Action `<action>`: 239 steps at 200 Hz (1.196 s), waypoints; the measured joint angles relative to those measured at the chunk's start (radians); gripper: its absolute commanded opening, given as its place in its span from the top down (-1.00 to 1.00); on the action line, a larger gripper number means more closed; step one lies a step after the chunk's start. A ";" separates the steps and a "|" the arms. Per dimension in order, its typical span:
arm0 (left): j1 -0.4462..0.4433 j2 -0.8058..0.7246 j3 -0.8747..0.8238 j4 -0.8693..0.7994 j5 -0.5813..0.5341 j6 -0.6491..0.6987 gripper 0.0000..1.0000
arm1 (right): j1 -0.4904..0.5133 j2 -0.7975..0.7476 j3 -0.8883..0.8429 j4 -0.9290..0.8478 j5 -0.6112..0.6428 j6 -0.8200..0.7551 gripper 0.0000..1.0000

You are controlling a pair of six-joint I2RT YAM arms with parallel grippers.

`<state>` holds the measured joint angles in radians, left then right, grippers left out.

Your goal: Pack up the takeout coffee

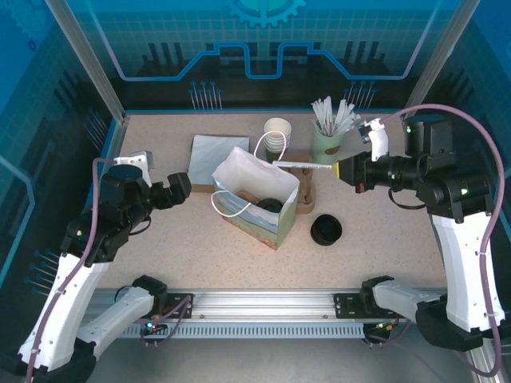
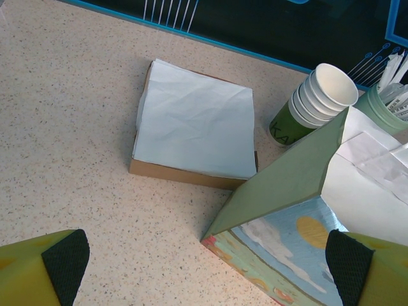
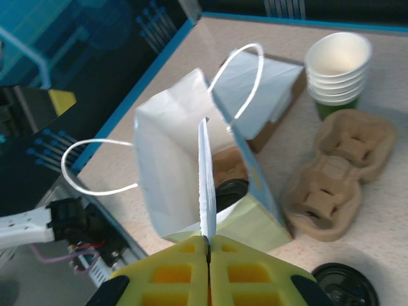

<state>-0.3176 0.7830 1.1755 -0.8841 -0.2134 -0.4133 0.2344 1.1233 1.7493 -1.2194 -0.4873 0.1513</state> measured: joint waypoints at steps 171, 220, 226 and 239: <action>0.000 0.013 0.006 -0.001 0.000 0.000 -0.97 | 0.305 0.194 -0.095 0.175 0.121 -0.031 0.16; 0.000 0.035 0.042 0.000 0.000 0.000 -0.97 | 0.300 0.170 -0.085 0.210 0.167 -0.022 -0.11; 0.000 0.039 0.047 -0.001 0.000 0.000 -0.98 | 0.297 0.162 -0.080 0.211 0.175 -0.022 -0.14; 0.000 0.056 0.062 -0.002 0.000 0.000 -0.97 | 0.289 0.138 -0.074 0.211 0.195 -0.021 -0.24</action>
<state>-0.3176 0.8387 1.2377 -0.8856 -0.2131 -0.4137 0.5232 1.2610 1.6756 -1.0084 -0.2924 0.1303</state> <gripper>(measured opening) 0.987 0.586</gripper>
